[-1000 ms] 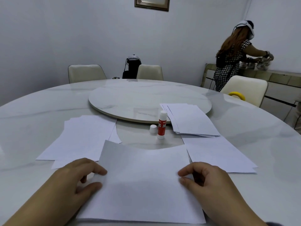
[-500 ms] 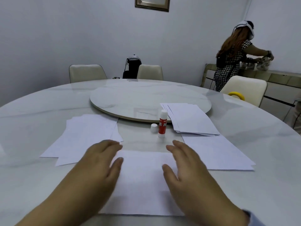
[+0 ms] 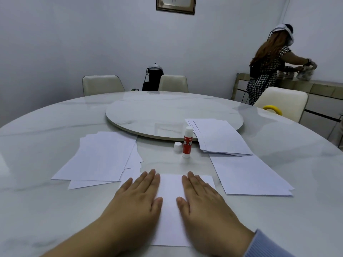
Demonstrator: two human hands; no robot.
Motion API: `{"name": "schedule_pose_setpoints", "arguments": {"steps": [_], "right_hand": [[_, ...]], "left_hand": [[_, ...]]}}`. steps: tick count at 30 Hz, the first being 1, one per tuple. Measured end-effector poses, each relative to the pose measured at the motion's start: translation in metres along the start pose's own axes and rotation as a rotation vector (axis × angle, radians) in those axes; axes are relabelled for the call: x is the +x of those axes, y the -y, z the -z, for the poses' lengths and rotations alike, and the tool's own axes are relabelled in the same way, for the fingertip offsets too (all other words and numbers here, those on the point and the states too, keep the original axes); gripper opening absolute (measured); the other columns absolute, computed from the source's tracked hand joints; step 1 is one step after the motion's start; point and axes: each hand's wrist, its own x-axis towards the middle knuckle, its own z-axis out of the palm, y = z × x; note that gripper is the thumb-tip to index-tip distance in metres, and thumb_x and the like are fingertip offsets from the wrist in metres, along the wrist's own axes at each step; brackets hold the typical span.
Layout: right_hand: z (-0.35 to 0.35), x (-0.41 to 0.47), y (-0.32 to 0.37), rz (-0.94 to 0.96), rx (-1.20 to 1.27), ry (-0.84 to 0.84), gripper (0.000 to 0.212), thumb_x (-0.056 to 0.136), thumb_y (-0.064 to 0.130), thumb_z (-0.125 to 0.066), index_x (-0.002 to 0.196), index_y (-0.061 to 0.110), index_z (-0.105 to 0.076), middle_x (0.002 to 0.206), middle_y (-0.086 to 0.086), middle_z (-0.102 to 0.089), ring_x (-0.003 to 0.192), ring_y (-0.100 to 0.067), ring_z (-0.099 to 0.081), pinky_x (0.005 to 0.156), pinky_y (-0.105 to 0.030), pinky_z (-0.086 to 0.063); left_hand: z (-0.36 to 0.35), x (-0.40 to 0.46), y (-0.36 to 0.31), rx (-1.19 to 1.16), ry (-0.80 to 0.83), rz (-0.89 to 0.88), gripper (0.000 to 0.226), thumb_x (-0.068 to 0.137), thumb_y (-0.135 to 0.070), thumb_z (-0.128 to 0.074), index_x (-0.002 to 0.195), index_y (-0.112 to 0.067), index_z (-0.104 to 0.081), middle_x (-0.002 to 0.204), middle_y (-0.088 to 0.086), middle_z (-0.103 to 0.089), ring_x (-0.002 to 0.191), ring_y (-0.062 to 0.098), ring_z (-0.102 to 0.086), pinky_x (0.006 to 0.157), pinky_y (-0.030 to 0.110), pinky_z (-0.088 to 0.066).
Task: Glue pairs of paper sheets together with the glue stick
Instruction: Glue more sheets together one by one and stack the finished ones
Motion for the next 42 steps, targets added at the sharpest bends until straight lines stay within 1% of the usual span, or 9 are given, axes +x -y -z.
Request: {"name": "schedule_pose_setpoints", "arguments": {"steps": [13, 17, 24, 29, 32, 35, 38, 40, 42], "right_hand": [[0.003, -0.011, -0.01, -0.114, -0.006, -0.028, 0.083, 0.09, 0.068, -0.014, 0.153, 0.02, 0.011, 0.161, 0.005, 0.018, 0.147, -0.009, 0.016, 0.118, -0.03, 0.008], [0.005, -0.011, -0.013, -0.128, 0.008, -0.05, 0.091, 0.085, 0.075, -0.015, 0.154, 0.021, 0.01, 0.162, 0.007, 0.015, 0.147, -0.008, 0.012, 0.118, -0.031, 0.006], [0.014, -0.016, -0.008, -0.096, 0.05, -0.284, 0.086, 0.077, 0.076, -0.037, 0.146, 0.031, -0.014, 0.141, 0.012, -0.036, 0.132, -0.013, -0.03, 0.112, -0.031, -0.021], [0.026, -0.026, -0.013, -0.176, 0.46, -0.317, 0.058, 0.079, 0.048, -0.065, 0.119, 0.059, -0.025, 0.08, 0.02, -0.049, 0.078, 0.0, -0.05, 0.067, -0.007, -0.039], [0.03, -0.033, -0.026, -0.176, 0.706, -0.293, 0.055, 0.083, 0.021, -0.07, 0.112, 0.059, -0.044, 0.051, 0.009, -0.051, 0.055, 0.001, -0.051, 0.059, -0.004, -0.039], [0.038, -0.043, -0.039, -0.136, 0.827, -0.219, 0.048, 0.081, 0.004, -0.072, 0.082, 0.052, -0.071, 0.053, 0.018, -0.065, 0.057, 0.004, -0.057, 0.058, 0.001, -0.038], [0.06, -0.049, -0.053, -0.113, 0.913, -0.31, 0.041, 0.075, -0.002, -0.076, 0.067, 0.038, -0.078, 0.068, 0.0, -0.075, 0.057, -0.001, -0.063, 0.058, -0.001, -0.042], [0.08, -0.049, -0.067, -0.105, 1.104, -0.465, 0.032, 0.064, -0.006, -0.078, 0.069, 0.025, -0.08, 0.071, -0.006, -0.076, 0.057, -0.003, -0.067, 0.053, -0.006, -0.047], [0.096, -0.046, -0.085, -0.048, 1.265, -0.553, 0.028, 0.047, 0.013, -0.08, 0.074, 0.02, -0.08, 0.077, -0.01, -0.076, 0.063, -0.01, -0.072, 0.054, -0.014, -0.054]], "left_hand": [[-0.002, -0.007, 0.012, -0.004, -0.006, 0.165, 0.086, 0.085, -0.071, -0.013, 0.149, -0.021, 0.014, 0.158, -0.005, 0.018, 0.144, 0.007, 0.016, 0.115, 0.027, 0.008], [0.003, -0.01, 0.019, -0.031, -0.013, 0.203, 0.11, 0.065, -0.087, -0.007, 0.15, -0.019, 0.013, 0.158, -0.006, 0.016, 0.144, 0.006, 0.014, 0.115, 0.027, 0.006], [0.004, -0.015, 0.017, -0.088, -0.06, 0.204, 0.112, 0.063, -0.089, -0.009, 0.149, -0.021, 0.017, 0.156, -0.01, 0.021, 0.142, 0.003, 0.017, 0.114, 0.026, 0.007], [0.002, -0.013, 0.019, -0.093, -0.089, 0.197, 0.107, 0.071, -0.086, -0.017, 0.149, -0.021, 0.017, 0.154, -0.011, 0.023, 0.141, 0.002, 0.019, 0.113, 0.025, 0.008], [-0.001, -0.01, 0.021, -0.118, -0.097, 0.178, 0.103, 0.074, -0.084, -0.021, 0.149, -0.023, 0.015, 0.153, -0.015, 0.023, 0.141, 0.0, 0.018, 0.114, 0.025, 0.006], [0.004, -0.007, 0.027, -0.392, -0.251, 0.155, 0.078, 0.083, -0.066, -0.042, 0.148, -0.032, -0.016, 0.155, -0.02, -0.004, 0.144, 0.002, -0.006, 0.115, 0.023, -0.008], [0.015, -0.001, 0.055, -0.503, -0.566, 0.217, 0.044, 0.084, -0.031, -0.065, 0.127, -0.031, -0.052, 0.139, -0.011, -0.045, 0.135, 0.014, -0.037, 0.108, 0.028, -0.026], [0.018, 0.004, 0.073, -0.375, -0.472, 0.321, 0.052, 0.085, -0.037, -0.063, 0.134, -0.032, -0.045, 0.148, -0.011, -0.037, 0.141, 0.011, -0.025, 0.113, 0.031, -0.022], [0.015, 0.01, 0.082, -0.297, -0.307, 0.366, 0.059, 0.087, -0.051, -0.055, 0.14, -0.038, -0.033, 0.154, -0.016, -0.023, 0.144, 0.005, -0.013, 0.115, 0.028, -0.019]]}}
